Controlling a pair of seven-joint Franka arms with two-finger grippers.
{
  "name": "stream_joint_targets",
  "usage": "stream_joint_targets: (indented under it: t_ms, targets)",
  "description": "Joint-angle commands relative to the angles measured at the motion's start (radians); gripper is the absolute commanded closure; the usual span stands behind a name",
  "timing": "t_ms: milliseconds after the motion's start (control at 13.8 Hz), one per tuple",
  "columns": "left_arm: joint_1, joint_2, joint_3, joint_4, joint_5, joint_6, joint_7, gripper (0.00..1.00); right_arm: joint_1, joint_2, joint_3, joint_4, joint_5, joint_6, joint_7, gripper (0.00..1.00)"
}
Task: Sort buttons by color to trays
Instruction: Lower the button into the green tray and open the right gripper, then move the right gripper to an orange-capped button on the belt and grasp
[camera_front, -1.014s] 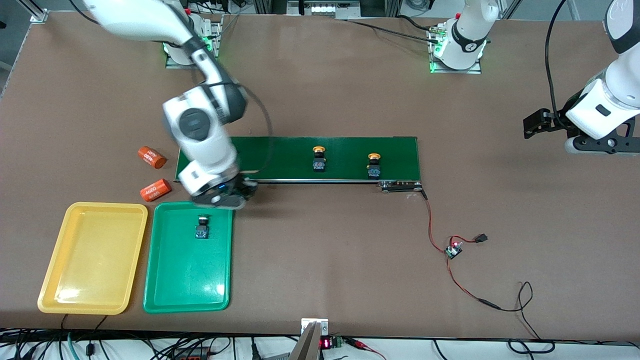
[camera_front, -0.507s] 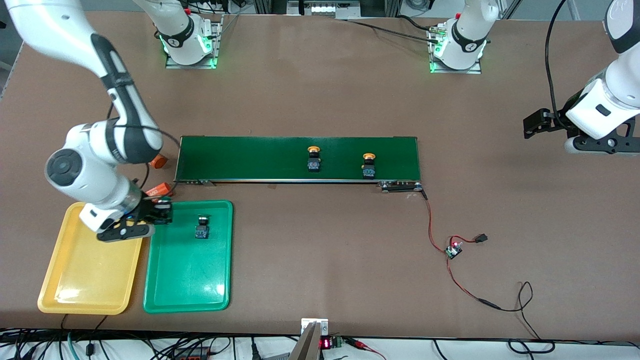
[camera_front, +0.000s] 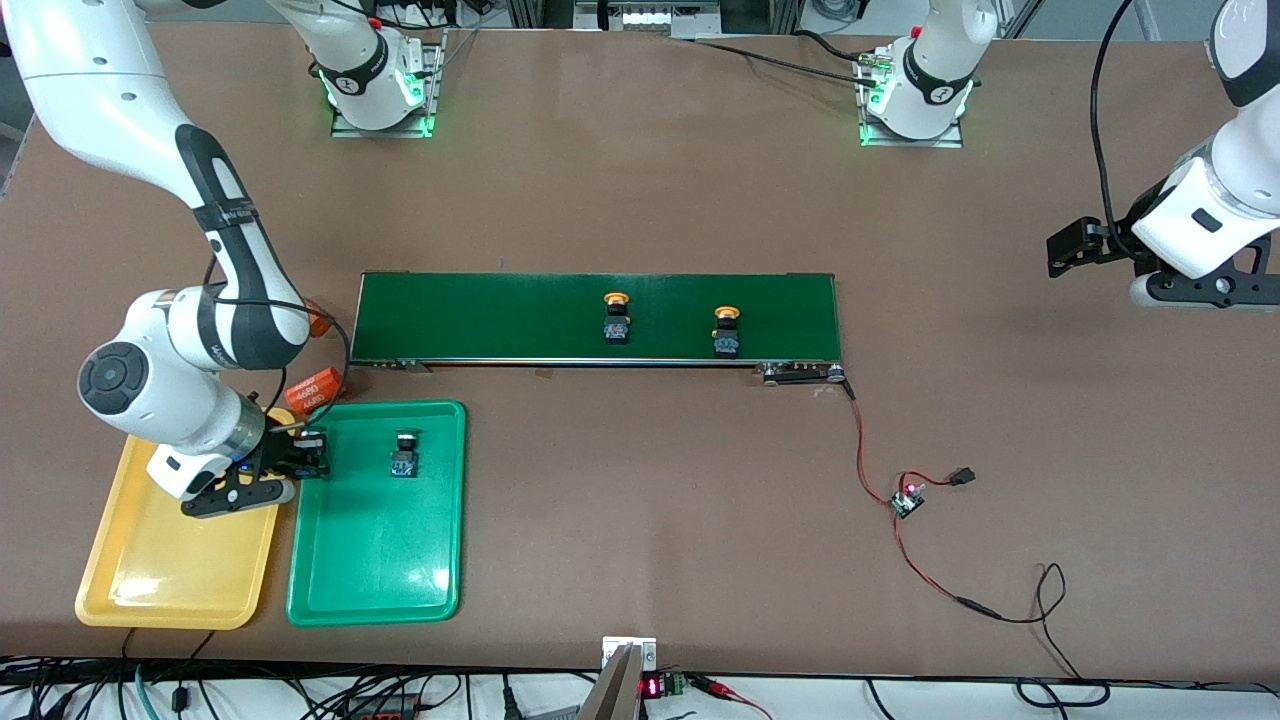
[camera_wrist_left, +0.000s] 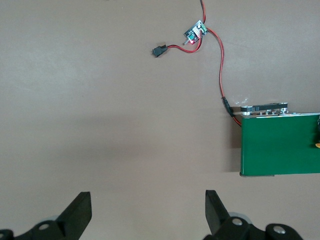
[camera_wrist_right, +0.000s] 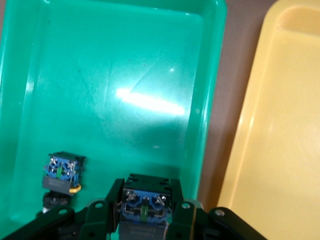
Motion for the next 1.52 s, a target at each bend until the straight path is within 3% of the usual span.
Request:
stream_joint_targets:
  t_ms: [0,145,362,507,652,724,942,1159,1449]
  targets:
    - [-0.007,0.009,0.010,0.026,-0.006,-0.013,0.014,0.00,0.010,0.057,0.001,0.033,0.005,0.047,-0.004,0.98]
    - [-0.007,0.009,0.010,0.026,-0.006,-0.013,0.014,0.00,0.025,0.084,0.001,0.033,0.006,0.063,0.037,0.89]
    - [-0.007,0.009,0.010,0.028,-0.005,-0.012,0.014,0.00,0.034,0.088,0.001,0.031,0.000,0.063,0.083,0.51]
    - [-0.007,0.009,0.010,0.028,-0.005,-0.013,0.020,0.00,0.036,0.086,0.001,0.030,0.003,0.063,0.087,0.31]
    - [-0.003,0.008,0.015,0.028,-0.005,-0.013,0.022,0.00,0.037,0.075,0.001,0.028,0.003,0.061,0.088,0.20]
    - [-0.003,0.008,0.016,0.028,-0.005,-0.013,0.020,0.00,0.040,0.057,0.001,0.016,0.011,0.058,0.091,0.04]
    - [0.000,0.008,0.021,0.028,-0.008,-0.022,0.020,0.00,0.042,-0.100,0.003,-0.138,0.017,0.046,0.114,0.00]
    - [0.008,0.009,0.021,0.048,-0.008,-0.024,0.017,0.00,0.068,-0.254,0.016,-0.255,0.017,-0.075,0.279,0.00]
    - [0.014,0.011,0.021,0.057,-0.008,-0.029,0.011,0.00,0.080,-0.392,0.131,-0.404,0.017,-0.104,0.477,0.00]
